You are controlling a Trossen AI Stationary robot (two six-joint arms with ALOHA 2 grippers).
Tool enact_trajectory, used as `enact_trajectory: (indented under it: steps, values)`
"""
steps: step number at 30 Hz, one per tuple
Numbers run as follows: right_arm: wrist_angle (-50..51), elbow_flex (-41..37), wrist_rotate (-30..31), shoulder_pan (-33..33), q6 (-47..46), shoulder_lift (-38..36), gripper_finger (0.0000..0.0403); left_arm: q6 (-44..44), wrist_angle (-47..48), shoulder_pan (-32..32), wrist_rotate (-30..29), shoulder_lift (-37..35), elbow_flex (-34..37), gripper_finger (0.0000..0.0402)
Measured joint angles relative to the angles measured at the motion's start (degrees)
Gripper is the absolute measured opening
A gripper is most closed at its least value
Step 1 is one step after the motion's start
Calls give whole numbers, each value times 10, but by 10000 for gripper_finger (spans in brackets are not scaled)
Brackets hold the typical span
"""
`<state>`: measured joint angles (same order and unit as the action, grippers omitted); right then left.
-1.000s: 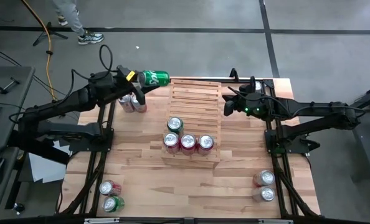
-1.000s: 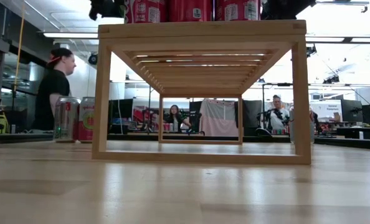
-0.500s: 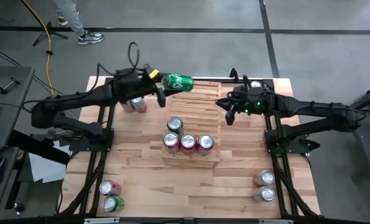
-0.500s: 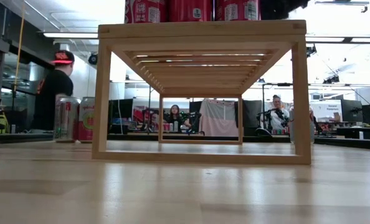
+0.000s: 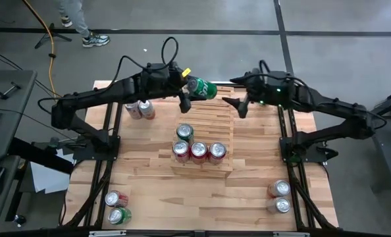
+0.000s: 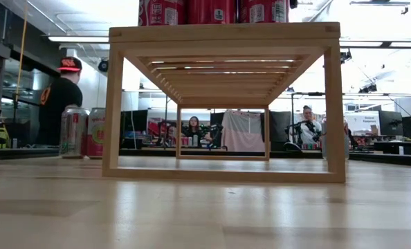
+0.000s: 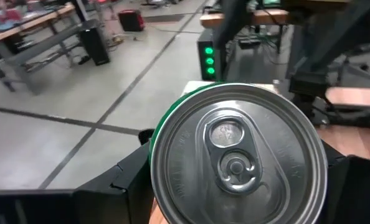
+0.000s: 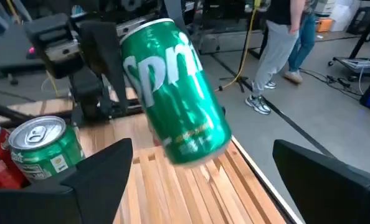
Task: Place canned beverage on shelf
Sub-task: Put the top green soda can on the shelf aligned with the other green soda can
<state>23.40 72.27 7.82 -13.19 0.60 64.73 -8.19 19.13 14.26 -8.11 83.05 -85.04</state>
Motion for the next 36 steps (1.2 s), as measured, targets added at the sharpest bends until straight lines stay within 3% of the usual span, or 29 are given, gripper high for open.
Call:
enact_trajectory:
  steps: [5, 13, 26, 29, 34, 36]
  values:
    - [46, 59, -9, 1, 57, 74, 380, -11, 24, 4, 37, 1, -1, 206]
    - [83, 115, -25, 1, 88, 166, 380, -11, 28, 12, 38, 2, -1, 207]
    - [76, 137, -21, 1, 83, 218, 378, -14, 23, 13, 67, 24, -1, 207]
    - [77, 137, -20, 1, 73, 215, 359, -14, 19, 13, 67, 24, -1, 215]
    - [77, 137, -19, 1, 76, 213, 293, -11, 18, 13, 66, 23, -1, 242]
    - [83, 137, -14, 1, 85, 212, 291, -12, 17, 13, 66, 23, -1, 249]
